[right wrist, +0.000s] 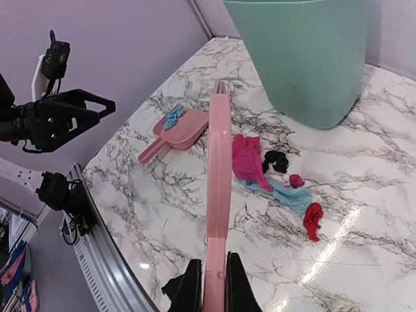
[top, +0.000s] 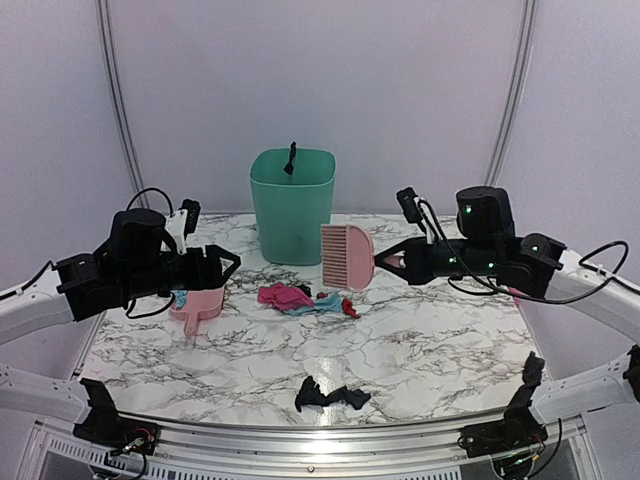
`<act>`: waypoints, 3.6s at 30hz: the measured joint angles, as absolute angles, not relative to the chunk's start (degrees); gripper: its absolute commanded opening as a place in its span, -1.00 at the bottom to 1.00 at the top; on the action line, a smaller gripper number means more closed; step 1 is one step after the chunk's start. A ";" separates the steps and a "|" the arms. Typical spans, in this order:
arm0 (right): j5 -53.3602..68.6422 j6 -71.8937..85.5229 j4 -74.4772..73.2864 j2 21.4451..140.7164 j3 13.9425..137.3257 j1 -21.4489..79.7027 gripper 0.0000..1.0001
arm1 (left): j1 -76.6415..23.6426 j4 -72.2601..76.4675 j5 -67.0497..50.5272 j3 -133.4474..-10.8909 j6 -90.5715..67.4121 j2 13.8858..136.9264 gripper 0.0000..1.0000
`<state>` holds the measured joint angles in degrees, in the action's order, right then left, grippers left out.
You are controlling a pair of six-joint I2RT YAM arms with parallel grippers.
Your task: Sweep away the paper scraps from the table
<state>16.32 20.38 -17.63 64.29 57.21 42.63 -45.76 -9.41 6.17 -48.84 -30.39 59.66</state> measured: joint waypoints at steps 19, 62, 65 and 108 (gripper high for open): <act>27.55 16.82 -36.84 75.72 56.64 58.13 -1.00 | -45.76 -29.02 20.21 -44.07 -30.68 47.97 0.62; 5.39 14.61 -20.34 97.76 78.43 48.82 -1.00 | -45.74 -35.46 19.62 -38.30 -44.05 63.46 0.58; 4.89 14.81 -20.14 101.54 79.81 48.69 -1.00 | -45.74 -35.20 19.62 -38.26 -44.14 66.00 0.57; 12.86 12.38 -19.55 87.81 73.43 42.09 -1.00 | -36.47 -18.37 20.32 -36.82 -32.32 80.34 -0.58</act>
